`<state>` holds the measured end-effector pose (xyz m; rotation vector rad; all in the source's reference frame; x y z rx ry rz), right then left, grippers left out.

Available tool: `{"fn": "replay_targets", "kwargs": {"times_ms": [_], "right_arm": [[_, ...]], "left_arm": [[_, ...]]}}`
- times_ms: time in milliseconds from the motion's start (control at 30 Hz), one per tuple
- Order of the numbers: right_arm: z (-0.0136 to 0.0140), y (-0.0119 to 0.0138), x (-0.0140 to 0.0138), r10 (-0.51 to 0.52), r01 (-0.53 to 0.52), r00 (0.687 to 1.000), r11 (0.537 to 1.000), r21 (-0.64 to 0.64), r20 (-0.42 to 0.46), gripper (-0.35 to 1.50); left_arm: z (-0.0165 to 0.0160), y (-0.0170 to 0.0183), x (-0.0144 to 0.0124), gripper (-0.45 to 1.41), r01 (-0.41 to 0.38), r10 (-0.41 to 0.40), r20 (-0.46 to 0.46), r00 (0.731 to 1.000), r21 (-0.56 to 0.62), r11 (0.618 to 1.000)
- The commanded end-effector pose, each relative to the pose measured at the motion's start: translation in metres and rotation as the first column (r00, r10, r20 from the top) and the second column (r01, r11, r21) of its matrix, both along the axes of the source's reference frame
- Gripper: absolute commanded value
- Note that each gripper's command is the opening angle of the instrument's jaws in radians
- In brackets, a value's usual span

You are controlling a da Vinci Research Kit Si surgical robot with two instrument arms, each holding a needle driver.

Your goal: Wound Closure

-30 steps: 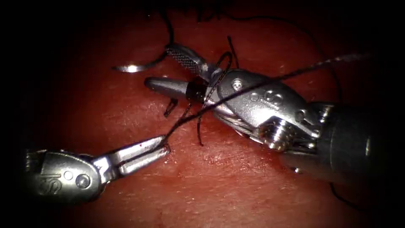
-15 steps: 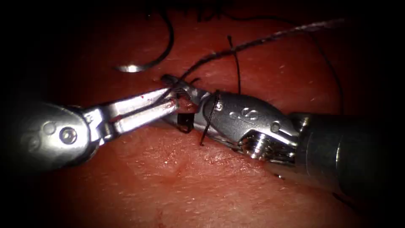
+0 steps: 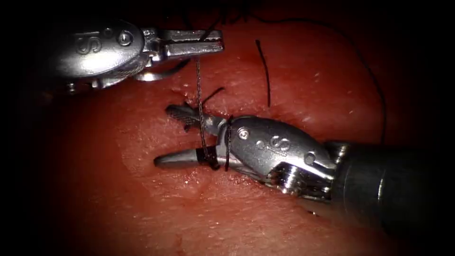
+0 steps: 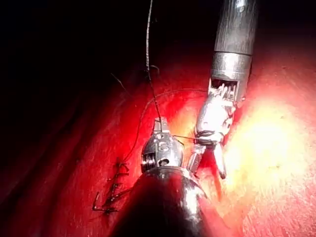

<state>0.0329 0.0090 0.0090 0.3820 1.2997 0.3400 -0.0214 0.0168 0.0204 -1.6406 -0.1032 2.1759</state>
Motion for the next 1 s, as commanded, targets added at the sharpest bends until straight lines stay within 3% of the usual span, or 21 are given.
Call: {"fn": "replay_targets", "kwargs": {"times_ms": [33,200,367,533,667,800,1000], "right_arm": [[0.0006,-0.0005,0.0006,-0.010,0.010,1.000,1.000,-0.002,-0.027,0.73],[0.0003,-0.0006,0.0007,-0.023,0.023,0.995,1.000,-0.005,-0.101,0.61],[-0.0006,-0.0001,0.0007,0.001,0.001,0.984,1.000,0.013,-0.178,0.61],[-0.0017,0.0006,0.0006,0.027,-0.021,0.968,0.999,0.026,-0.251,0.47],[-0.0022,0.0016,0.0002,0.077,-0.071,0.960,0.997,0.033,-0.268,0.47],[-0.0021,0.0032,-0.0008,0.197,-0.189,0.936,0.980,0.056,-0.293,0.37],[-0.0013,0.0046,-0.0024,0.309,-0.301,0.914,0.951,0.071,-0.264,0.36]], "left_arm": [[0.0012,0.0002,-0.0010,-0.45,-0.022,0.021,0.030,0.999,0.008,1.000],[0.0035,0.0008,-0.0015,-0.45,-0.093,0.091,0.101,0.991,0.009,0.996],[0.0067,0.0008,-0.0007,-0.45,-0.095,0.096,0.093,0.991,-0.006,0.995],[0.0094,0.0001,0.0004,-0.45,-0.089,0.089,0.085,0.992,-0.002,0.996],[0.0093,-0.0005,0.0013,-0.45,-0.066,0.066,0.107,0.992,-0.001,0.998],[0.0086,-0.0022,0.0021,-0.45,-0.034,0.030,0.160,0.987,0.020,0.999],[0.0076,-0.0047,0.0028,-0.45,-0.010,0.006,0.182,0.983,0.018,1.000]]}}
